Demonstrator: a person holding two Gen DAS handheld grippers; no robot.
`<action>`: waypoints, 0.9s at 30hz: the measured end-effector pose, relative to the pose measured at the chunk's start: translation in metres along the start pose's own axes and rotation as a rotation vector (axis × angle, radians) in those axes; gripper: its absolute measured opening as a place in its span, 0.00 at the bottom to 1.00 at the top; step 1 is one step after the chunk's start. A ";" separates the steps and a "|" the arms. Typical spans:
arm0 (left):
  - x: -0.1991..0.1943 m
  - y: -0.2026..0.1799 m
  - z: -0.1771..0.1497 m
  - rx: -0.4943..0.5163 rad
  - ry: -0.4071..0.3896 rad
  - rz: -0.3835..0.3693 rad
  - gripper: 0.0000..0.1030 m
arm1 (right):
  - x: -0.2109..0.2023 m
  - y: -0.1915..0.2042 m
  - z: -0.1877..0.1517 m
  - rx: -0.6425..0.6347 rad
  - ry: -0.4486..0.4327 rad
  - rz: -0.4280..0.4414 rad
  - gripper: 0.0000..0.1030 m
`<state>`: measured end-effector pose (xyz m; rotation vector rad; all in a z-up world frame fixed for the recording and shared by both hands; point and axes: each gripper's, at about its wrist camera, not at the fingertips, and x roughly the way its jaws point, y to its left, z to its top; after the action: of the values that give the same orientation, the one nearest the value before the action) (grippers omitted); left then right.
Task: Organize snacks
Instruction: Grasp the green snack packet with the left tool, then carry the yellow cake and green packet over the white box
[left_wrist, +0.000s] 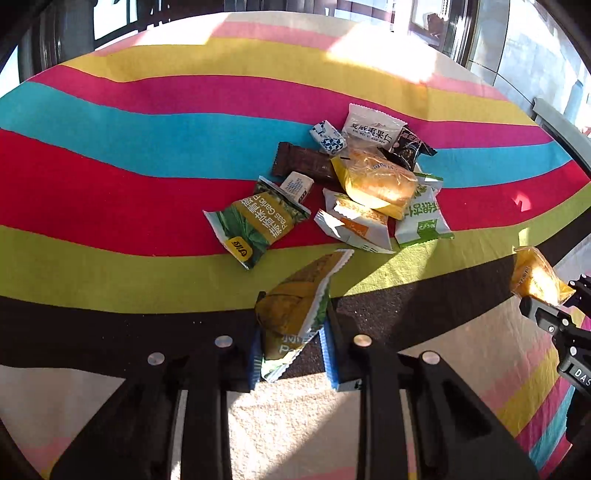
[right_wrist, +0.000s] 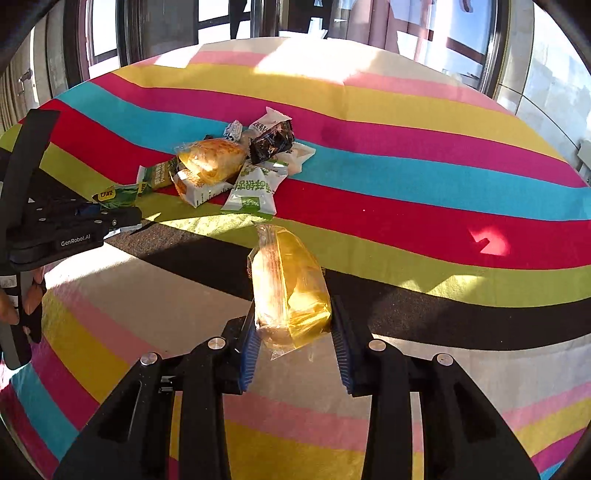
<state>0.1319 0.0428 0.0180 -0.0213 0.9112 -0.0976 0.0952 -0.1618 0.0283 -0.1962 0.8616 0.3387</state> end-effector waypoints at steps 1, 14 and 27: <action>-0.007 -0.001 -0.007 -0.006 0.000 -0.010 0.25 | -0.003 0.010 -0.004 -0.019 0.005 0.000 0.35; -0.090 0.010 -0.091 -0.052 -0.017 -0.082 0.26 | -0.054 0.099 -0.047 -0.134 0.008 0.004 0.34; -0.157 -0.008 -0.145 -0.003 -0.093 -0.183 0.26 | -0.111 0.116 -0.096 -0.103 -0.007 -0.074 0.34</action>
<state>-0.0791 0.0531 0.0536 -0.1114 0.8151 -0.2633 -0.0827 -0.1064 0.0491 -0.3218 0.8289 0.3147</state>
